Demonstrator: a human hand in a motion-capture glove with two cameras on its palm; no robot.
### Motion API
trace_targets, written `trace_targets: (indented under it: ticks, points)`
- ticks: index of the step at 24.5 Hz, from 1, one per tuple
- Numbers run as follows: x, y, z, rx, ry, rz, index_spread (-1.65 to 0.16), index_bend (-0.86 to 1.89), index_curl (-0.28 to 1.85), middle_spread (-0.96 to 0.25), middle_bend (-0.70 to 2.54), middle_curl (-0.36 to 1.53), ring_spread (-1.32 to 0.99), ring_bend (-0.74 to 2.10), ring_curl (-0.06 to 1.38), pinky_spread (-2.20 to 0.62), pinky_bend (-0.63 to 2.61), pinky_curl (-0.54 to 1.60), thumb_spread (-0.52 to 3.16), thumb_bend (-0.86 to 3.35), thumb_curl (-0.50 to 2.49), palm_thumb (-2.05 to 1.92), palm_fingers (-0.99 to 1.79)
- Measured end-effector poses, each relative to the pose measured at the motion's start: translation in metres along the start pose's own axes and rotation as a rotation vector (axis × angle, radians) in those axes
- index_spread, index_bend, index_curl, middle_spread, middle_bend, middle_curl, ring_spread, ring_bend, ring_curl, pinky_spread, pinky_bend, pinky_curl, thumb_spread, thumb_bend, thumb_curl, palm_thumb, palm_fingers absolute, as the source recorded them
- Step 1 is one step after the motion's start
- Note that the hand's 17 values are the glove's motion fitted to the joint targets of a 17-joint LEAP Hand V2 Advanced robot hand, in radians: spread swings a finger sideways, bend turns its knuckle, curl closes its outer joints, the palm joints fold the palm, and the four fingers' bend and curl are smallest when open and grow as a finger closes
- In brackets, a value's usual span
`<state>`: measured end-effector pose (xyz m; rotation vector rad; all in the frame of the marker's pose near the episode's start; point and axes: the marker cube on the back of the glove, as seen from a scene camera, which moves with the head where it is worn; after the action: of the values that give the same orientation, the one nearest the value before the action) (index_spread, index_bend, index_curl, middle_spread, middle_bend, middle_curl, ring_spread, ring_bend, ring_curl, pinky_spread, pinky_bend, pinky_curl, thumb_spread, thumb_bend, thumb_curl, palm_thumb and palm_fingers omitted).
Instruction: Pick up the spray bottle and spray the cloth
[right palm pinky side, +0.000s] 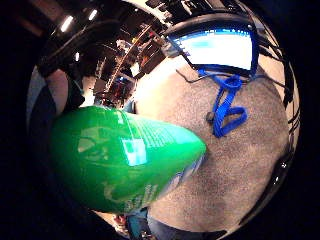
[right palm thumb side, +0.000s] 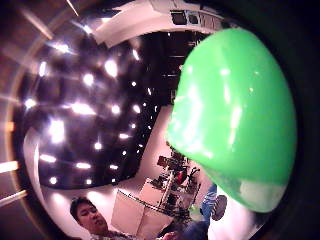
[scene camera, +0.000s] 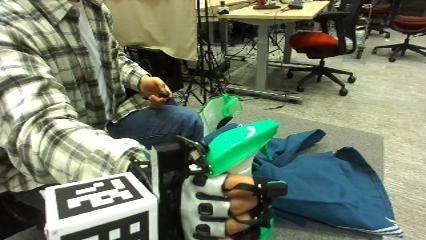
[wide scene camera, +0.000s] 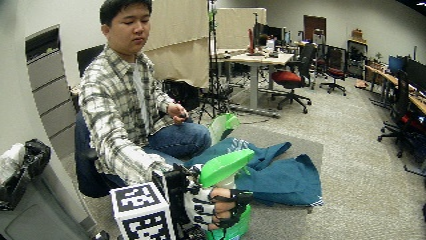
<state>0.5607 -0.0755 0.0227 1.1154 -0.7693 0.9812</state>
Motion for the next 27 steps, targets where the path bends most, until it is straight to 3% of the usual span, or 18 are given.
trace_targets:
  ticks: [6, 12, 27]
  points:
    - [-0.003, -0.005, -0.003, 0.081, 0.063, -0.024, -0.28, 0.3, 0.36, -0.13, 0.39, 0.43, -0.16, 0.42, 0.38, -0.05, 0.41, 0.29, 0.53, -0.03, 0.63, 1.04, 1.26]
    - [-0.003, -0.007, -0.002, 0.17, 0.093, -0.021, -0.27, 0.36, 0.42, -0.16, 0.46, 0.46, -0.19, 0.47, 0.4, -0.11, 0.37, 0.29, 0.36, -0.03, 0.66, 1.02, 1.37]
    - [0.007, -0.004, 0.002, 0.104, 0.157, -0.045, -0.27, 0.39, 0.48, -0.18, 0.51, 0.48, -0.21, 0.52, 0.44, -0.16, 0.39, 0.33, 0.16, -0.03, 0.72, 1.01, 1.34]
